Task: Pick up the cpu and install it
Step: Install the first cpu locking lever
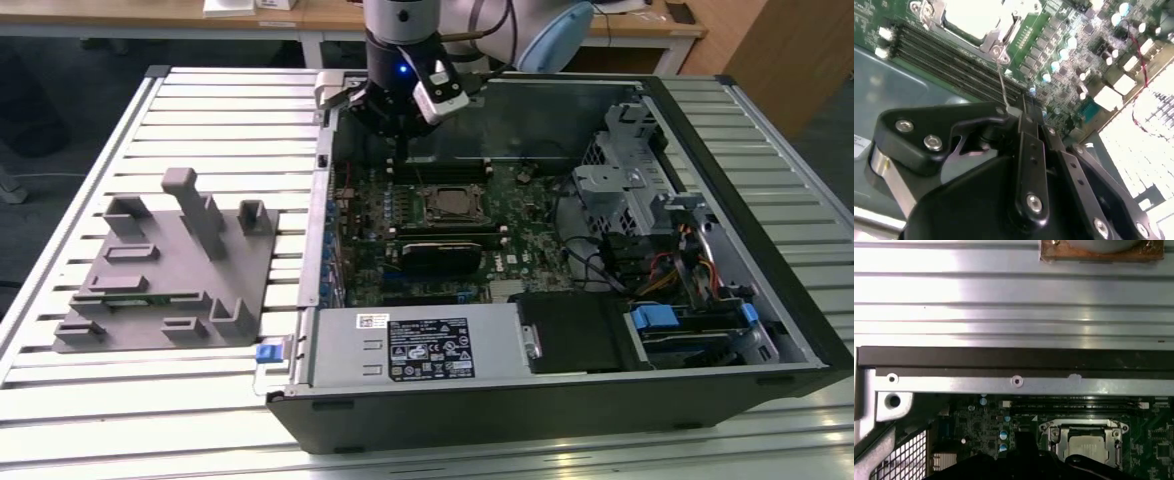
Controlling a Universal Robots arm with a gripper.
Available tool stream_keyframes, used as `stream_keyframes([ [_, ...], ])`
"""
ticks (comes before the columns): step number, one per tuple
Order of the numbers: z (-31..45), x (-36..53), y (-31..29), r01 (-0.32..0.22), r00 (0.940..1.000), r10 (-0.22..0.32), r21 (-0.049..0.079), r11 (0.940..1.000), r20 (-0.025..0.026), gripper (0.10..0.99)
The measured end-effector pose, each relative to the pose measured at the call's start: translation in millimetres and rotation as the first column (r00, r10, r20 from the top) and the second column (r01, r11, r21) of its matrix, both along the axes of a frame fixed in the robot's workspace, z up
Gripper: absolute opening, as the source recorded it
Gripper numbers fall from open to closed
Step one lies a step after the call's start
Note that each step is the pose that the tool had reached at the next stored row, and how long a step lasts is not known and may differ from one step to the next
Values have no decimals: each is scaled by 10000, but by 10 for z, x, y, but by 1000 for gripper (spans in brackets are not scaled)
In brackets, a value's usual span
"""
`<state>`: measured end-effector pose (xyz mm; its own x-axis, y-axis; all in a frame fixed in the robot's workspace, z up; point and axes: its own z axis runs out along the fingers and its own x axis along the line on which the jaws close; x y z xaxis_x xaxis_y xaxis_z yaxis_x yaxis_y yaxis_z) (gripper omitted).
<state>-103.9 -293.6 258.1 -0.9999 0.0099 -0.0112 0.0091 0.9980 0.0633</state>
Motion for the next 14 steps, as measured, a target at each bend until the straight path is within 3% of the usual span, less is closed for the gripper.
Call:
stream_keyframes([
  [4, 0, 56, 0, 1, 10000, -1, -1, 10000, 0, 106],
  [11, 0, 59, 0, 2, 10000, -2, 0, 10000, 1, 106],
  [12, 0, 81, 0, 2, 10000, -2, 0, 10000, 1, 106],
  [13, 0, 242, 0, 2, 10000, -2, 0, 10000, 1, 106],
  [14, 0, 279, 0, 2, 10000, -2, 0, 10000, 1, 106],
])
